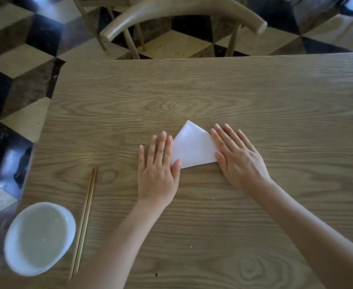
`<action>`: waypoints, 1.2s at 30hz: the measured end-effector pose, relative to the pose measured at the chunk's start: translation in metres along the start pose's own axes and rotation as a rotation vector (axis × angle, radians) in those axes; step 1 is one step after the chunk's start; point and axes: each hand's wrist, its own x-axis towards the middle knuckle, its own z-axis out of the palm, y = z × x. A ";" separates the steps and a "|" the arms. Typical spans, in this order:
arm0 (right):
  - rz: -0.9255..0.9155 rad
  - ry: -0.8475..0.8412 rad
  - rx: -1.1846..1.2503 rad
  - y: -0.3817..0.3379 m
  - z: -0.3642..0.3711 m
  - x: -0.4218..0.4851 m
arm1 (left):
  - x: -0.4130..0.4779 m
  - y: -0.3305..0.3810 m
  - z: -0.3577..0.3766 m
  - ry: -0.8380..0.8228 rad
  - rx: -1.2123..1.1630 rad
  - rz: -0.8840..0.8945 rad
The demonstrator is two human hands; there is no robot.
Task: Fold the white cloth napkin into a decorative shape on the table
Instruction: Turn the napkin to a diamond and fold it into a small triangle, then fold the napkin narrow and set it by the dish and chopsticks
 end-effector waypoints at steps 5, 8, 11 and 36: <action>0.029 -0.009 0.001 0.008 0.000 -0.007 | -0.010 -0.013 0.000 -0.029 -0.038 -0.028; 0.035 -0.002 0.024 0.008 0.003 -0.007 | -0.009 -0.016 -0.009 0.004 -0.150 -0.048; 0.031 -0.019 0.028 0.010 0.004 -0.008 | 0.012 -0.004 -0.031 0.073 -0.468 -0.139; 0.419 0.367 1.142 0.002 -0.110 0.011 | 0.069 0.027 -0.113 -0.107 -0.940 -0.221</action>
